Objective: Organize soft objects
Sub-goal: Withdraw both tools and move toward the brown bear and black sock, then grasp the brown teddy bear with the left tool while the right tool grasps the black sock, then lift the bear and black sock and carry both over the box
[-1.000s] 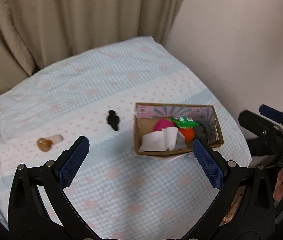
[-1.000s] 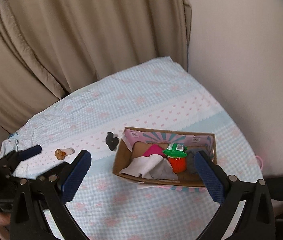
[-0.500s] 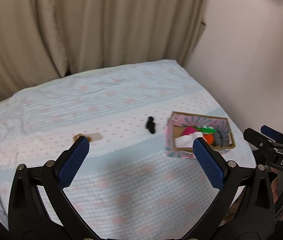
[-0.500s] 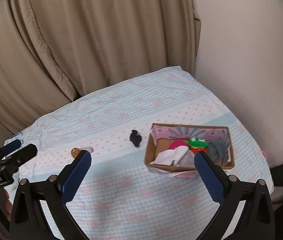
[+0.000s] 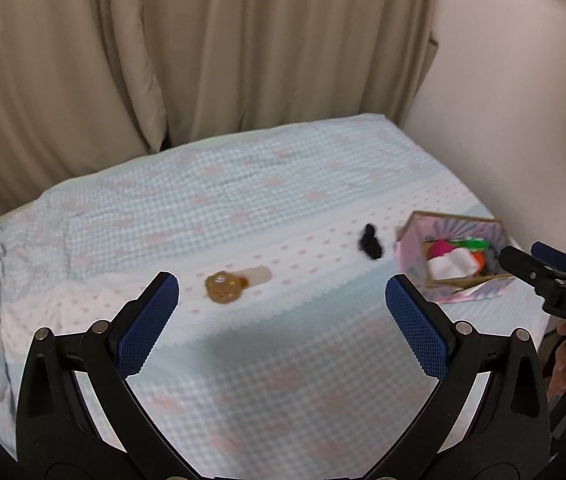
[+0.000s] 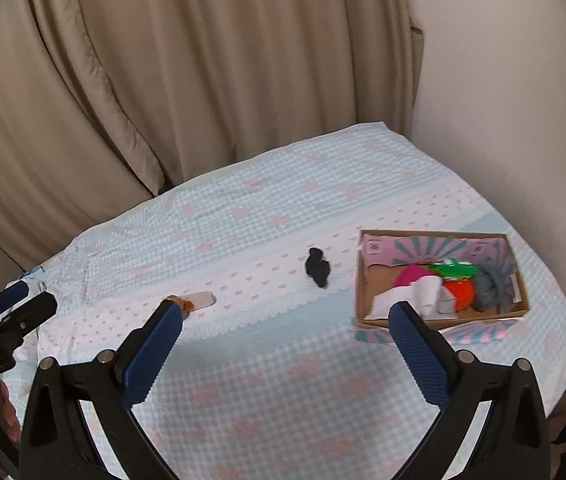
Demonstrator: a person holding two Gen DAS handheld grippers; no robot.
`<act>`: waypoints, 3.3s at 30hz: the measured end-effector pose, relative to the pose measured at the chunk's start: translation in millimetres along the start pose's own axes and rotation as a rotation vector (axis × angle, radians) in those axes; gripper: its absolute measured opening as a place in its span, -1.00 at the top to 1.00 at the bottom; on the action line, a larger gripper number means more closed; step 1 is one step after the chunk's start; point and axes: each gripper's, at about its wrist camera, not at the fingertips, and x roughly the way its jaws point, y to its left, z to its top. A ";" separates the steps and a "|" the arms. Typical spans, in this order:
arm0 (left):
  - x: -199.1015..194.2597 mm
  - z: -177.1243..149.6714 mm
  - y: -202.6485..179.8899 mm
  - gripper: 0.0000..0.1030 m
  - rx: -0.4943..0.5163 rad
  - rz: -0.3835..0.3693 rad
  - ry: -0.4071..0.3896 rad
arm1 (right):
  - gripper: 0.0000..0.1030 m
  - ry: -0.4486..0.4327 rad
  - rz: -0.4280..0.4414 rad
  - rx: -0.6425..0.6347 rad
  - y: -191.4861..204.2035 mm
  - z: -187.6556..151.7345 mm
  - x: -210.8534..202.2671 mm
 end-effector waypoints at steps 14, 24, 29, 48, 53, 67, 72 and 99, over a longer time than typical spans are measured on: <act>193.2 -58.8 74.7 -0.96 -0.041 0.046 0.071 | -0.98 0.081 -0.041 0.028 22.4 -43.1 198.8; 290.7 -87.3 91.5 -0.82 -0.095 0.047 0.104 | -0.85 0.068 -0.173 0.029 -3.9 -67.3 306.6; 314.7 -90.9 87.3 -0.67 -0.080 0.053 0.106 | -0.75 0.038 -0.218 0.088 -29.1 -56.7 339.9; 312.5 -87.3 88.7 -0.18 -0.108 0.045 0.051 | 0.56 0.045 -0.177 0.055 -44.9 -39.9 359.5; 300.1 -80.1 90.3 -0.18 -0.115 0.042 0.030 | 0.56 0.035 -0.162 0.039 -38.6 -38.0 346.8; 207.5 -17.3 67.7 -0.18 -0.124 0.044 -0.019 | 0.57 -0.017 -0.110 0.045 -17.3 -2.7 244.7; 167.8 12.6 41.8 -0.18 -0.100 0.023 -0.044 | 0.57 -0.031 -0.108 0.082 -22.0 11.9 187.5; 146.5 53.1 -268.8 -0.18 -0.024 -0.125 0.101 | 0.57 0.090 -0.101 0.146 -248.5 29.8 41.1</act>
